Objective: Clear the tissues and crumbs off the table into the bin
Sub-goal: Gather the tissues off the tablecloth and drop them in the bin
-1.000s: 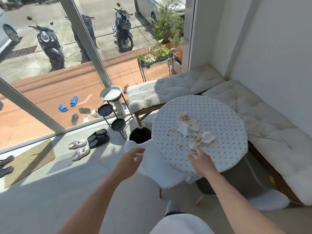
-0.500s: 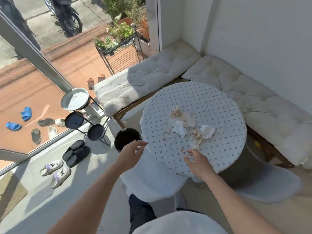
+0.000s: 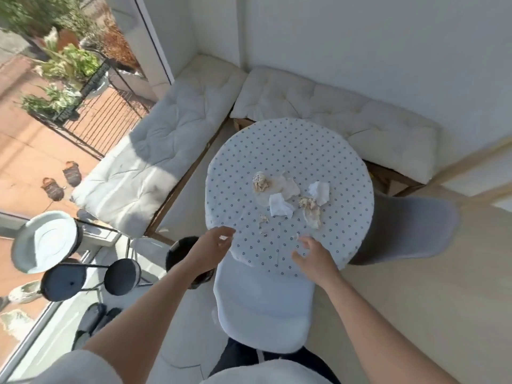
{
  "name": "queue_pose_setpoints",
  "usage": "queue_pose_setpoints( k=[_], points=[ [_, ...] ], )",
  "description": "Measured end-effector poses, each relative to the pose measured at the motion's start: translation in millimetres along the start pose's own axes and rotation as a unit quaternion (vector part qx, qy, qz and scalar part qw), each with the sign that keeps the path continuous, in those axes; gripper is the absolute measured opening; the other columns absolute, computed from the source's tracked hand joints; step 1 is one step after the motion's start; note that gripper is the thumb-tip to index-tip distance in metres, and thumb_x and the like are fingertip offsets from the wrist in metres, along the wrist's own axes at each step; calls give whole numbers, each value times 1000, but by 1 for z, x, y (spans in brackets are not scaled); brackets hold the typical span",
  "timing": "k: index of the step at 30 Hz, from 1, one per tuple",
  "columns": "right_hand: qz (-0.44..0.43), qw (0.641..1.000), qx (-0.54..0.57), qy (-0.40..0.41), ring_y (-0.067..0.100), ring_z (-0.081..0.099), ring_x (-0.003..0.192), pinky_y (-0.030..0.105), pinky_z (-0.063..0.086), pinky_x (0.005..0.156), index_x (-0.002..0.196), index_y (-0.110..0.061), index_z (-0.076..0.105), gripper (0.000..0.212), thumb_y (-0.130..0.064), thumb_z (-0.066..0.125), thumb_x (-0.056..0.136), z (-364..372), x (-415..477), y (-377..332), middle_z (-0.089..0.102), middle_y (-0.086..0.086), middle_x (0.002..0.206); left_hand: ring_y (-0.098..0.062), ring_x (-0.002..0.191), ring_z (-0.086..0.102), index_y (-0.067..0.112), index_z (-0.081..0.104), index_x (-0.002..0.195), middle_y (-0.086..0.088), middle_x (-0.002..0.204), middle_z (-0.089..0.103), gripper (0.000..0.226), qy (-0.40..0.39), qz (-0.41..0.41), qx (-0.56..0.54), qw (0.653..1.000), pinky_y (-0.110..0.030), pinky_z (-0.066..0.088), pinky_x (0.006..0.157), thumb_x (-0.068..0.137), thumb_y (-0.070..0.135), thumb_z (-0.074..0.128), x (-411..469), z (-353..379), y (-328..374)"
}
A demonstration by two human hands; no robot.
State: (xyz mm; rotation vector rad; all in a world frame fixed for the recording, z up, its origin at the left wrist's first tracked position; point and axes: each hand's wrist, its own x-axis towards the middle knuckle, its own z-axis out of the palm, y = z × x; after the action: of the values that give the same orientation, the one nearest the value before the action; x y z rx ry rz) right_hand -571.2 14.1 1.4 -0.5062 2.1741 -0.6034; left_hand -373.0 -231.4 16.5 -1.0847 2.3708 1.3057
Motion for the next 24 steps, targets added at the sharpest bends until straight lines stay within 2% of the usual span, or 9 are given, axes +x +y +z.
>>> queue_pose_setpoints(
  k=[3,8,10,12,14,16,20,22,24],
  points=[
    [19,1000,13,12,20,55,133,31,44,104,151,-24,46,60,-39,67,98,12,5,0,53,5,149,-4,108,68,33,60,142,13,140,64,38,-21,0,10,1000,-17,46,88,105,41,55,12,0,-2],
    [38,999,25,17,21,58,124,25,45,91,148,-26,48,58,-37,70,96,27,42,14,52,7,145,-7,110,66,39,54,146,15,136,61,51,-32,-7,16,999,-16,45,83,97,50,66,49,12,-9],
    [47,998,24,27,16,61,100,18,45,74,145,-26,50,54,-36,70,96,34,61,21,51,7,141,-8,110,65,39,52,148,15,137,60,58,-40,-1,21,999,-18,45,85,95,51,70,67,21,-13],
    [59,997,23,44,10,59,81,20,45,64,141,-25,50,51,-36,71,96,42,80,28,48,7,136,-10,112,63,38,48,151,13,140,57,64,-55,6,30,998,-21,48,91,93,51,72,86,32,-17],
    [69,995,23,65,17,60,85,29,49,73,141,-23,49,52,-36,71,96,50,96,34,45,8,134,-12,116,61,37,44,154,10,144,52,71,-67,16,44,997,-25,48,95,91,50,75,106,46,-21],
    [77,993,26,86,22,59,96,31,49,80,142,-21,49,54,-33,73,96,60,109,39,43,8,133,-11,117,56,37,40,157,9,148,47,79,-73,33,70,994,-24,44,97,89,51,78,127,59,-24],
    [57,987,9,148,22,61,98,32,54,83,140,-21,55,47,-21,72,96,78,131,55,45,5,129,-15,129,48,37,33,160,9,152,38,91,-81,77,97,989,-32,48,104,85,45,84,167,88,-27],
    [40,984,18,173,22,65,96,40,60,81,133,-20,59,37,-17,69,98,84,139,60,51,4,120,-13,126,46,37,37,158,9,146,35,87,-72,109,119,984,-31,50,98,86,40,85,183,96,-28],
    [23,980,26,197,20,65,89,43,62,76,120,-19,65,23,-12,68,98,89,142,62,55,3,109,-11,118,50,35,50,147,9,138,35,70,-74,136,129,979,-26,51,86,86,36,85,194,98,-29]
  ],
)
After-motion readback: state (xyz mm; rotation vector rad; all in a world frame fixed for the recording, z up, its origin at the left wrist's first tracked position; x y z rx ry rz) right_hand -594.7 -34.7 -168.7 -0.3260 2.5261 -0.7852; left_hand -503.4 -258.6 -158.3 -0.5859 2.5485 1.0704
